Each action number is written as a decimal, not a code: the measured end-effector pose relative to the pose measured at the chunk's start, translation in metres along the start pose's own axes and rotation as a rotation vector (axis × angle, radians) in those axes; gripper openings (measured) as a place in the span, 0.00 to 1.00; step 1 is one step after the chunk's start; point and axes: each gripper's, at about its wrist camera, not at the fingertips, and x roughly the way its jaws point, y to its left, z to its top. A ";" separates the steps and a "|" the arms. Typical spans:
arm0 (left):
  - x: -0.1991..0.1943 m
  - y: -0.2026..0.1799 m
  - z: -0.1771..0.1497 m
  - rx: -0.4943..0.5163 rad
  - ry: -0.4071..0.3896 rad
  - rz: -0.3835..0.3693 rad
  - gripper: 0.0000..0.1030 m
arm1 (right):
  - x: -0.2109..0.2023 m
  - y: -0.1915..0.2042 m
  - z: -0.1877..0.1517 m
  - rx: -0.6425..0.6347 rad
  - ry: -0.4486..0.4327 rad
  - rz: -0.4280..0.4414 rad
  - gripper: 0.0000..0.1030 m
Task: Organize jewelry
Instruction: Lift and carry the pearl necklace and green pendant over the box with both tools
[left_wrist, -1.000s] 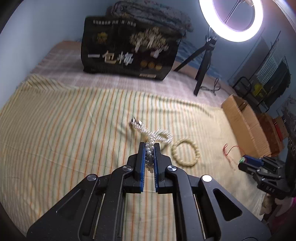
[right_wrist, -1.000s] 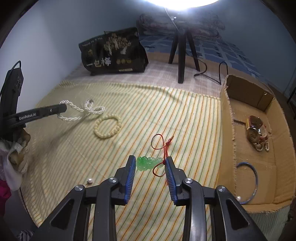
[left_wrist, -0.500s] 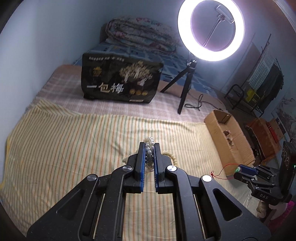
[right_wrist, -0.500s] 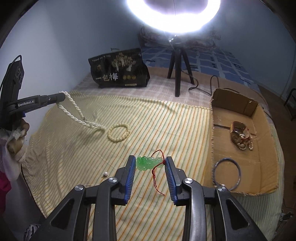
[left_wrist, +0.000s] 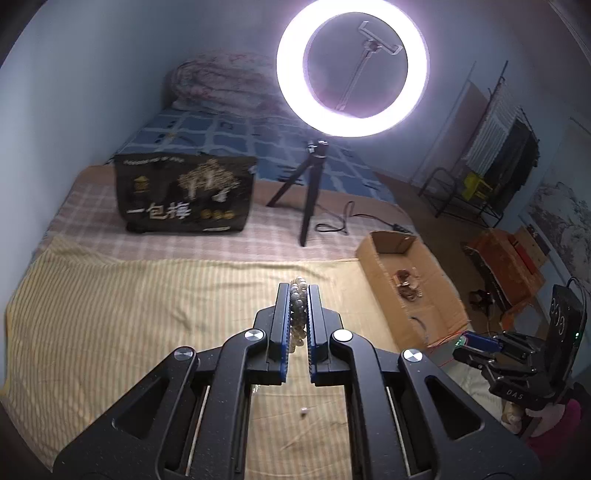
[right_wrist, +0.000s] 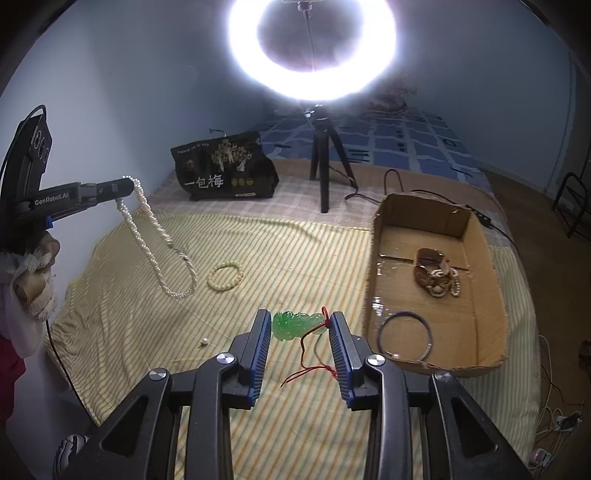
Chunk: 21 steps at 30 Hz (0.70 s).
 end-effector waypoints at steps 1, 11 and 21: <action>0.000 -0.004 0.002 0.004 -0.001 -0.006 0.05 | -0.004 -0.003 0.000 0.001 -0.003 -0.003 0.32; 0.014 -0.062 0.028 0.078 -0.019 -0.078 0.05 | -0.036 -0.038 0.006 0.015 -0.037 -0.041 0.32; 0.048 -0.125 0.059 0.180 -0.036 -0.124 0.05 | -0.043 -0.082 0.017 0.056 -0.062 -0.088 0.32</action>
